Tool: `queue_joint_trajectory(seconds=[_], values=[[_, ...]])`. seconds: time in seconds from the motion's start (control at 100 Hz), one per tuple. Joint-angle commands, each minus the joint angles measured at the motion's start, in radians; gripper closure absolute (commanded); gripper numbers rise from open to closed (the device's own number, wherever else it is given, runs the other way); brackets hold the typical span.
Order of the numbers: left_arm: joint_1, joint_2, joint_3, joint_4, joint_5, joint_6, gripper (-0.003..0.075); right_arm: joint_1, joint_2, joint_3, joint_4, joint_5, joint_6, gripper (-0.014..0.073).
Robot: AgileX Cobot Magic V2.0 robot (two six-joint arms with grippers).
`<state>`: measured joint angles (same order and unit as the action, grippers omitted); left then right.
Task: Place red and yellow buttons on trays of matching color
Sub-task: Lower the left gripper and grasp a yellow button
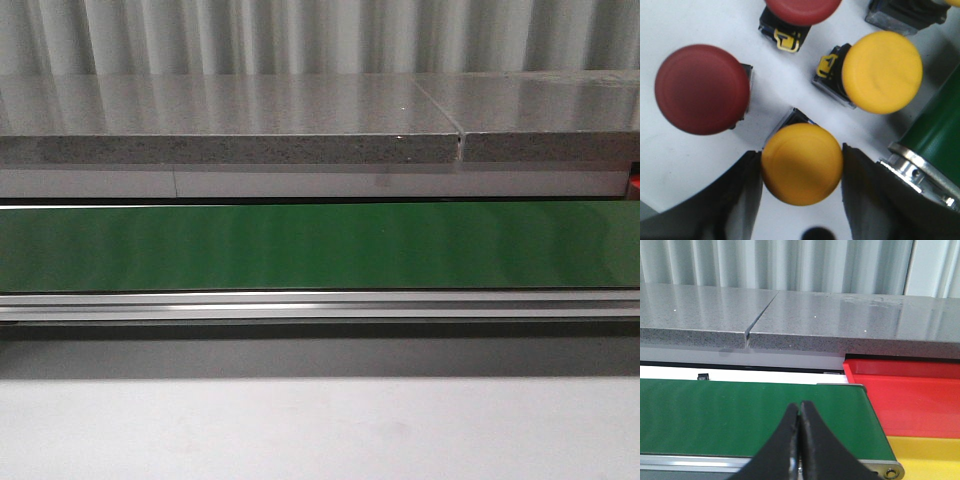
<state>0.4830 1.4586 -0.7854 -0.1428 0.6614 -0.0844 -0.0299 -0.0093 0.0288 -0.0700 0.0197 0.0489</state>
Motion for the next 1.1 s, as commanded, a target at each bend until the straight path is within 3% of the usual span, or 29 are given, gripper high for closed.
queue_joint_trajectory(seconds=[0.0, 0.19, 0.82, 1.09], values=[[-0.003, -0.023, -0.03, -0.017, -0.036, 0.0, 0.047, 0.002, -0.003, -0.019, -0.009, -0.083, -0.001, 0.0661], [-0.011, -0.027, -0.03, -0.017, -0.038, 0.016, 0.057, 0.002, -0.003, -0.019, -0.009, -0.083, -0.001, 0.0661], [-0.015, -0.414, -0.03, -0.019, 0.113, 0.077, 0.0573, 0.002, -0.003, -0.019, -0.009, -0.083, -0.001, 0.0661], [-0.169, -0.413, -0.129, -0.033, 0.144, 0.084, 0.0573, 0.002, -0.003, -0.019, -0.009, -0.083, -0.001, 0.0661]])
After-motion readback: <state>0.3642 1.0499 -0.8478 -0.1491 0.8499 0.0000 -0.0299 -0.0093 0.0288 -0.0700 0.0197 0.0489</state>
